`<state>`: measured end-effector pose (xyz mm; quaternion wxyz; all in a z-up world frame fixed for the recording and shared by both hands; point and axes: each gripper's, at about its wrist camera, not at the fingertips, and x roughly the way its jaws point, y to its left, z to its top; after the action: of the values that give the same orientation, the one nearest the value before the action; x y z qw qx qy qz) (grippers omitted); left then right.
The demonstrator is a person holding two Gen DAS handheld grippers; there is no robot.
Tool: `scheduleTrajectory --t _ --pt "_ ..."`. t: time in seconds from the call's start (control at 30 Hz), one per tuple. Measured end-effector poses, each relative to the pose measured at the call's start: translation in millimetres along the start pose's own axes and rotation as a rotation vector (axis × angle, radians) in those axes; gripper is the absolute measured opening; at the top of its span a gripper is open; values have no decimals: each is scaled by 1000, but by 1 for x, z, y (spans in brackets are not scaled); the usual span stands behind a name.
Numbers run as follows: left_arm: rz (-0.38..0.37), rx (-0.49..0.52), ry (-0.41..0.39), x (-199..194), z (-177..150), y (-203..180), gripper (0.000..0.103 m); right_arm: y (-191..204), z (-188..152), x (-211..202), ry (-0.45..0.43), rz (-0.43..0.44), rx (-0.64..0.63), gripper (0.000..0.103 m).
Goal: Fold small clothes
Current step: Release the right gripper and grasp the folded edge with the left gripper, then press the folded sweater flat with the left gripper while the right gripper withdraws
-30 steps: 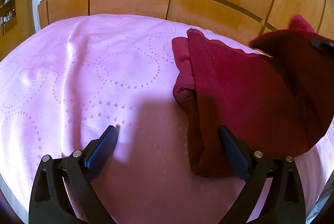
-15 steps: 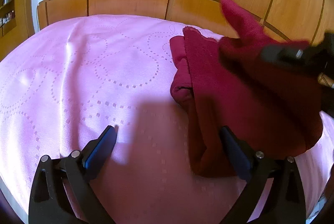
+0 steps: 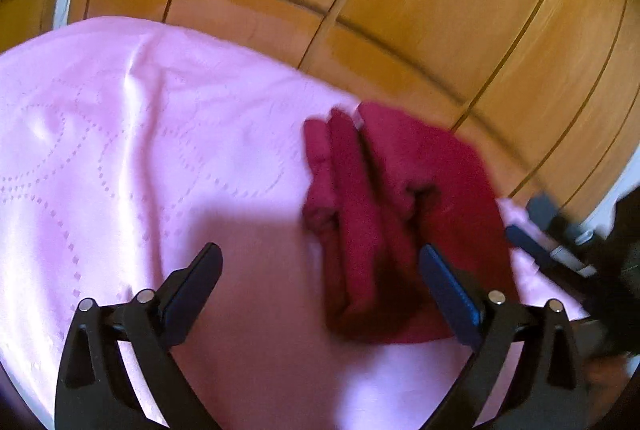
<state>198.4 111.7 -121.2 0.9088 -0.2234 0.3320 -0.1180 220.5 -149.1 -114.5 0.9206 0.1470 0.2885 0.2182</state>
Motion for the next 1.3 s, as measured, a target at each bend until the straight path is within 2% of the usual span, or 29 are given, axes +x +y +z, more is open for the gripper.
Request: scheduleTrajectory --t 0.03,0.1,0.17,0.2,0.27,0.37,0.47,0.63,0.7,0.73,0.77,0.83,0.9,0.97,1.03,1.1,1.13,1.23,1.3 --pt "-43 -3 -9 -4 5 -4 93 -5 1 -4 -17 -39 8 80" --pt "-80 16 9 -2 11 -15 93 -22 1 -9 -16 -139 23 80" --pt "-114 43 66 8 16 -31 84 -39 -2 -8 20 -224 45 80" --pt "-123 48 93 14 18 -36 82 -47 -7 -12 29 -242 59 80" --pt "-152 50 193 34 22 -48 67 -58 -13 -11 50 -269 87 80" --pt "-165 42 347 62 17 -62 62 -67 -22 -7 89 -303 83 80" --pt "-109 75 407 77 9 -72 59 -69 -26 -8 90 -291 87 80" --pt "-122 93 412 80 10 -84 48 -67 -25 -9 79 -288 60 80" --pt "-117 96 414 80 11 -86 38 -69 -25 -7 78 -279 74 80" --pt "-117 92 413 82 11 -86 18 -71 -26 -7 80 -275 85 80" --pt "-115 84 414 87 12 -84 14 -73 -27 -7 81 -274 91 80" --pt "-131 71 403 82 15 -81 12 -74 -25 -6 86 -269 105 80" --pt "-154 86 320 61 24 -86 11 -71 -21 -10 75 -255 104 80" --pt "-210 120 217 26 37 -98 11 -66 -19 -14 54 -240 81 80" --pt "-175 244 132 -4 38 -112 11 -61 -17 -14 45 -203 60 81" --pt "-112 303 104 -13 31 -110 11 -54 -18 -8 65 -185 33 83" --pt "-85 313 105 -13 26 -105 11 -52 -20 -2 83 -184 16 83" --pt "-9 234 236 21 4 -65 12 -48 -32 21 188 -222 -43 83" --pt "0 197 277 38 -5 -47 20 -51 -40 27 202 -216 -23 83"
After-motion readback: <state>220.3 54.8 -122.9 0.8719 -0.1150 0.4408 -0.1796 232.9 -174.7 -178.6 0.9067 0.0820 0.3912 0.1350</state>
